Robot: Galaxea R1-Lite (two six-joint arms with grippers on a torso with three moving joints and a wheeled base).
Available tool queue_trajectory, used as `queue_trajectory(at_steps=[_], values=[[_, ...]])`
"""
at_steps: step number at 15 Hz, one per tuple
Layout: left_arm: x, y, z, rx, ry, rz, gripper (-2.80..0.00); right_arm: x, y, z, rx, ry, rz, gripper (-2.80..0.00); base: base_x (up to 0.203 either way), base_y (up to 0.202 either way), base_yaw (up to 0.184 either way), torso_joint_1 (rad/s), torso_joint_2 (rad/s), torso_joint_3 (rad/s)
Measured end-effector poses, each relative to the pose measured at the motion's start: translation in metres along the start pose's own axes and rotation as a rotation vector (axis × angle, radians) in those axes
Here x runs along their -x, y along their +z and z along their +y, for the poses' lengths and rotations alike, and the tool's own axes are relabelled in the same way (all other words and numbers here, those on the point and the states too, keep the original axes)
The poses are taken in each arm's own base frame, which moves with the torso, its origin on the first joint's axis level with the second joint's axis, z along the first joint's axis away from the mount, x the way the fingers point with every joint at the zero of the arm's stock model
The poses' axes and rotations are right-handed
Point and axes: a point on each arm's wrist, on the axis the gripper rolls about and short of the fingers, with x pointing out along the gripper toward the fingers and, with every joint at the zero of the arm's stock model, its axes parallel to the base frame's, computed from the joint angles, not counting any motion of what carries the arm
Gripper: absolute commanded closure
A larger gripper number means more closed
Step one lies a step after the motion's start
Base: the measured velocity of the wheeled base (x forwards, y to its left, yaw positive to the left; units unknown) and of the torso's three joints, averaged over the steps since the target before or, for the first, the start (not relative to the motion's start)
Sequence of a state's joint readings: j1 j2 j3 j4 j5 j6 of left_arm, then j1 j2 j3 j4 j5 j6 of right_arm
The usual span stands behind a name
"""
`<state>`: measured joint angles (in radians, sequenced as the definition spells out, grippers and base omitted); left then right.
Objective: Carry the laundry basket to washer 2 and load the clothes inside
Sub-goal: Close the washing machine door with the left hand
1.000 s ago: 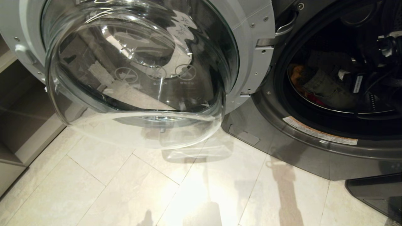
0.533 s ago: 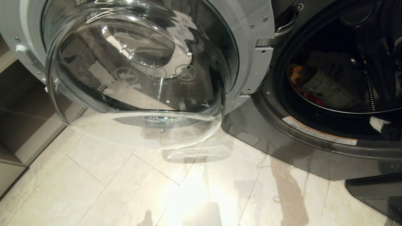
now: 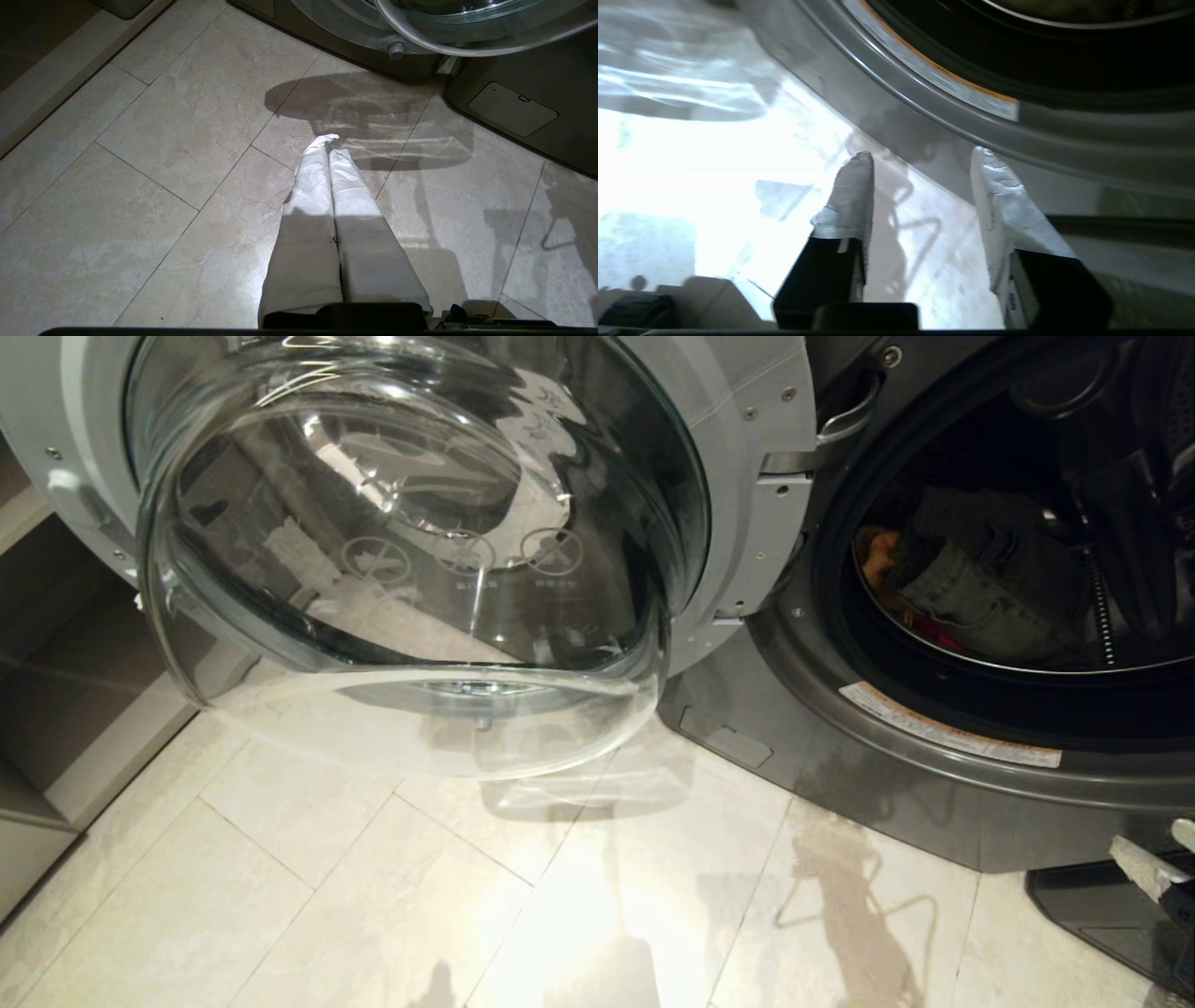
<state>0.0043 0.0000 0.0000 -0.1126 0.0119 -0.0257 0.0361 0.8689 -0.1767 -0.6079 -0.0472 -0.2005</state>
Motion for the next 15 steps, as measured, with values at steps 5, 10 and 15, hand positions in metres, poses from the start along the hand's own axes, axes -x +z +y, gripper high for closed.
queue_trajectory(at_steps=[5,10,15], values=[[0.000,0.000,0.000,0.000,0.000,0.000,0.00,0.017,-0.045,0.011,0.002,0.089,0.131,0.00,0.000,0.000,0.000,0.000,0.00,0.000],[0.000,0.000,0.000,0.000,0.000,0.000,0.00,0.047,-0.075,0.015,0.007,0.125,0.304,0.00,0.000,0.000,0.000,0.000,0.00,0.000],[0.000,0.000,0.000,0.000,0.000,0.000,0.00,0.085,-0.091,0.016,-0.002,0.115,0.132,0.00,0.000,0.000,0.000,0.000,0.00,0.000]])
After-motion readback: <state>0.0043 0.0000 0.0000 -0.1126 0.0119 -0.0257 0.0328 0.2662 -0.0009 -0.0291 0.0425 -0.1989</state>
